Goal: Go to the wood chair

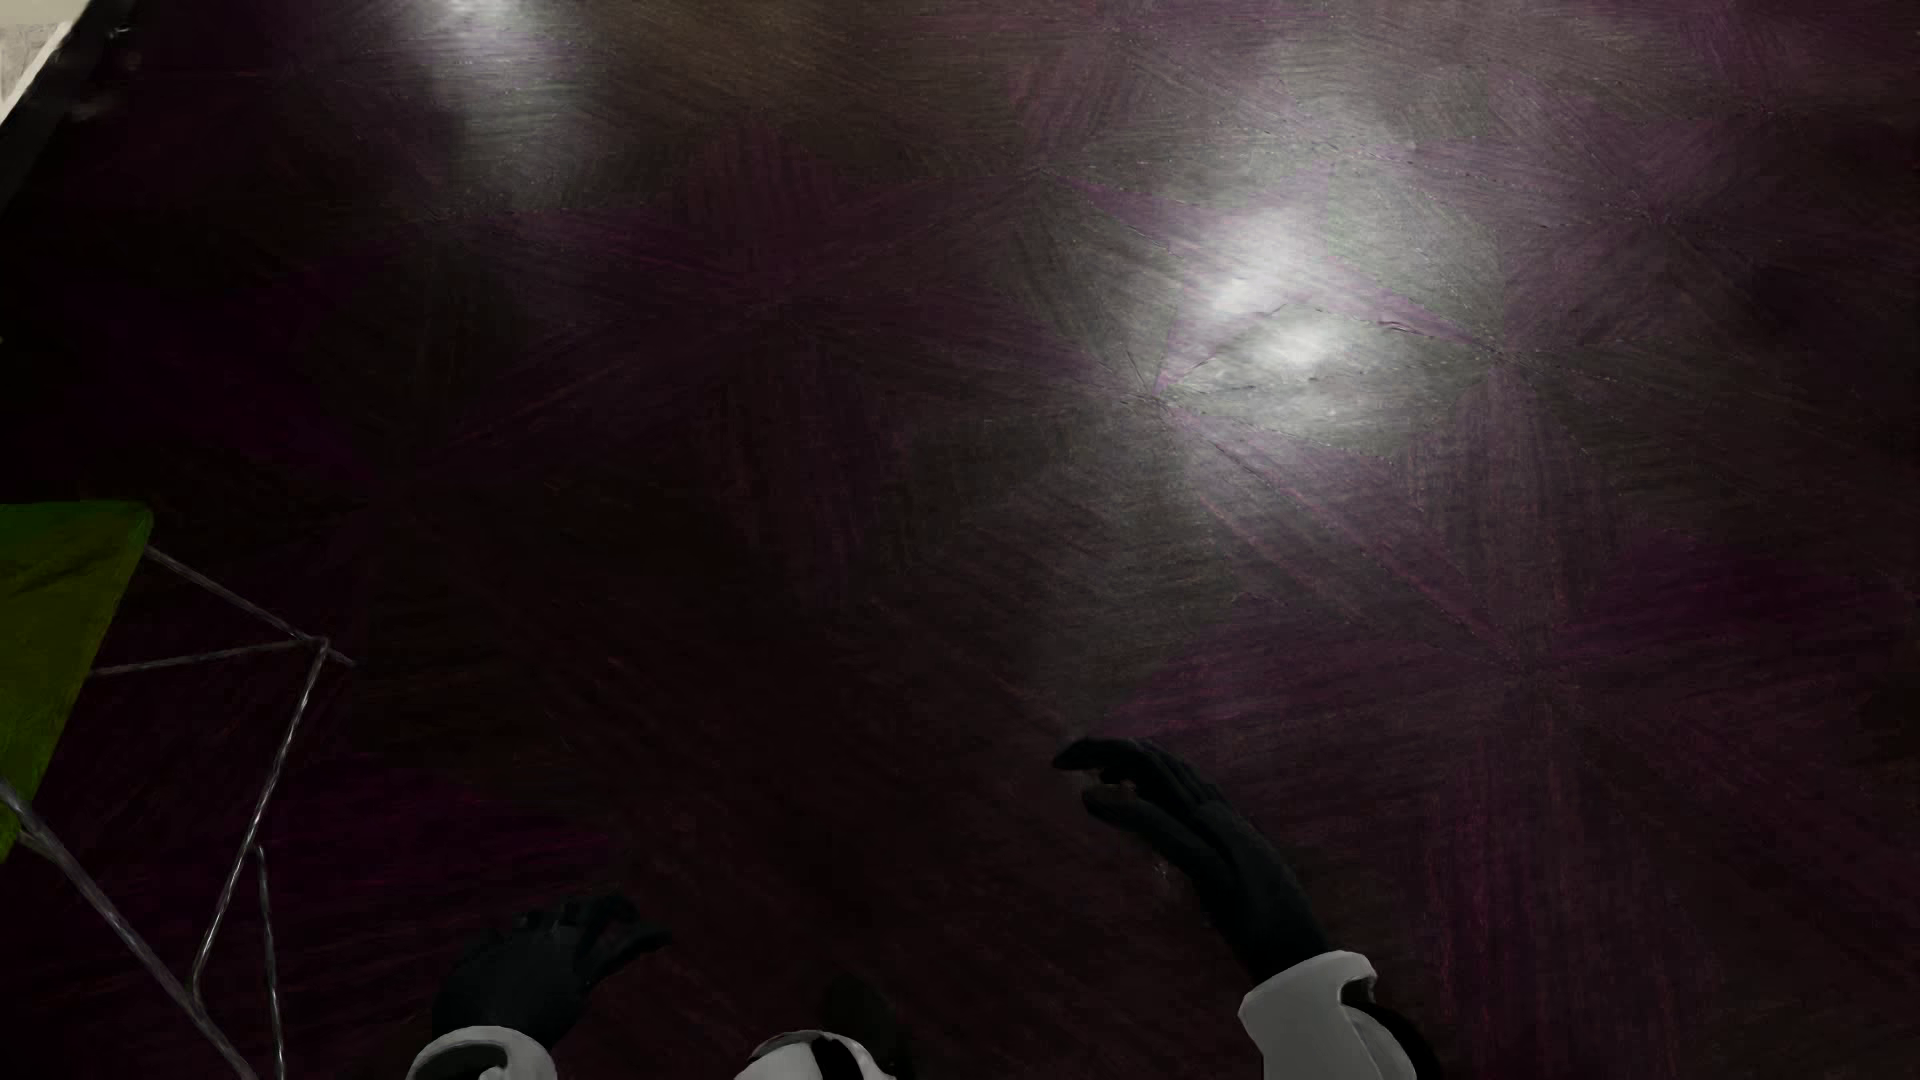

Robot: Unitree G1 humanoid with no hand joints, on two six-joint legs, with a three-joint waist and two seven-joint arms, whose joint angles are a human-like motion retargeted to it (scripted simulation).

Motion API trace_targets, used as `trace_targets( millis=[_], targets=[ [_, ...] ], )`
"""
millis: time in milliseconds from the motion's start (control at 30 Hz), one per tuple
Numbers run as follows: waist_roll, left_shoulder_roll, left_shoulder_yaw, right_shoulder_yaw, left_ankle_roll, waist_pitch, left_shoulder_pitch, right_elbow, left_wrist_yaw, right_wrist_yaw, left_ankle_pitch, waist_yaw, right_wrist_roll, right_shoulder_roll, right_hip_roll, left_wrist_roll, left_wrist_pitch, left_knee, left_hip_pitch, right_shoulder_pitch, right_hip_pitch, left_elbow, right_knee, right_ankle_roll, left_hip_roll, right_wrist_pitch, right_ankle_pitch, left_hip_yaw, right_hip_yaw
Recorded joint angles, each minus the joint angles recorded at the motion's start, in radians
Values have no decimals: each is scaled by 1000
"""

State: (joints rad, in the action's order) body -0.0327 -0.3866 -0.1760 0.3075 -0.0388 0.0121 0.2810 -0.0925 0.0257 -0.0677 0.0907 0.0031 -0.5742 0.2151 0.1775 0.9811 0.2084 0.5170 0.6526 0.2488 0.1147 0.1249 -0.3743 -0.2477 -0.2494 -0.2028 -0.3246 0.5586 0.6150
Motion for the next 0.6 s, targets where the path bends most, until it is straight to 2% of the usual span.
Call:
trace_targets(
  millis=[33, 67, 100, 133, 167, 200, 233, 267, 300, 333, 367, 400, 433, 500, 533, 567, 600],
  targets=[
    [-3, 35, 65, -1, -190, 4, 48, 21, -4, -12, -38, 13, -52, 10, 24, -22, -1, -48, -54, -7, 32, -28, -56, -1, 38, 8, 26, 53, 6],
    [0, 79, 122, -15, -208, 3, 96, 37, -12, -21, 0, 23, -111, 16, 93, -51, -5, -26, -94, 4, 18, -50, -216, -14, 69, 11, 117, 33, -40],
    [9, 120, 161, -33, -209, -6, 120, 54, -15, -33, 53, 26, -169, 8, 168, -60, -6, 16, -128, 15, -44, -53, -432, 78, 105, 29, 237, 8, -132],
    [24, 143, 183, -64, -209, -16, 124, 74, -13, -46, 101, 23, -220, -22, 240, -40, -5, 59, -153, 39, -125, -43, -634, 194, 140, 48, 322, -16, -179],
    [38, 157, 194, -99, -209, -25, 107, 93, -3, -56, 133, 12, -255, -68, 267, 16, -12, 82, -174, 76, -209, -19, -778, 160, 179, 58, 330, -49, -229],
    [48, 162, 185, -135, -208, -31, 79, 110, 13, -59, 145, -5, -263, -113, 225, 80, -26, 73, -202, 107, -311, 0, -868, 127, 220, 58, 289, -97, -307],
    [51, 165, 167, -169, -198, -33, 51, 115, 26, -58, 144, -18, -246, -141, 184, 120, -54, 40, -239, 146, -397, 15, -899, 67, 260, 52, 270, -158, -358],
    [52, 176, 132, -203, -183, -33, 13, 122, 40, -47, 141, -28, -214, -157, 185, 121, -73, 3, -277, 176, -454, 29, -874, 18, 298, 52, 221, -226, -361],
    [54, 191, 93, -233, -166, -31, -20, 131, 50, -31, 143, -39, -184, -162, 204, 93, -88, -29, -316, 204, -496, 42, -808, 17, 328, 56, 174, -296, -345],
    [57, 204, 53, -260, -149, -30, -48, 143, 63, -17, 155, -49, -169, -155, 223, 52, -99, -47, -350, 223, -531, 53, -709, 39, 350, 62, 136, -362, -330],
    [61, 222, 9, -280, -131, -29, -84, 137, 66, -7, 175, -59, -177, -147, 231, 15, -107, -54, -377, 239, -560, 84, -585, 50, 369, 84, 108, -428, -336],
    [65, 234, -27, -303, -112, -27, -114, 138, 71, -8, 196, -69, -189, -137, 216, -13, -108, -53, -399, 249, -588, 107, -454, 48, 387, 101, 112, -497, -397],
    [69, 243, -56, -327, -92, -26, -138, 148, 67, -13, 214, -76, -194, -134, 188, -30, -102, -54, -421, 256, -606, 125, -319, 36, 401, 115, 166, -566, -499],
    [81, 251, -92, -371, -52, -21, -154, 197, 39, -28, 245, -80, -183, -142, 115, -50, -67, -57, -460, 252, -576, 164, -43, 10, 413, 139, 310, -691, -757],
    [86, 249, -101, -385, -34, -19, -151, 229, 25, -35, 258, -73, -174, -147, 85, -60, -43, -51, -473, 248, -547, 193, 45, 0, 407, 147, 358, -745, -817],
    [90, 241, -102, -390, -14, -18, -144, 261, 15, -38, 273, -61, -165, -151, 78, -73, -15, -38, -481, 240, -533, 227, 38, 0, 391, 153, 340, -789, -785],
    [95, 241, -99, -387, 8, -17, -134, 278, -2, -36, 295, -50, -158, -147, 93, -89, 16, -7, -478, 243, -520, 276, -7, -2, 377, 159, 232, -821, -711]
  ],
)
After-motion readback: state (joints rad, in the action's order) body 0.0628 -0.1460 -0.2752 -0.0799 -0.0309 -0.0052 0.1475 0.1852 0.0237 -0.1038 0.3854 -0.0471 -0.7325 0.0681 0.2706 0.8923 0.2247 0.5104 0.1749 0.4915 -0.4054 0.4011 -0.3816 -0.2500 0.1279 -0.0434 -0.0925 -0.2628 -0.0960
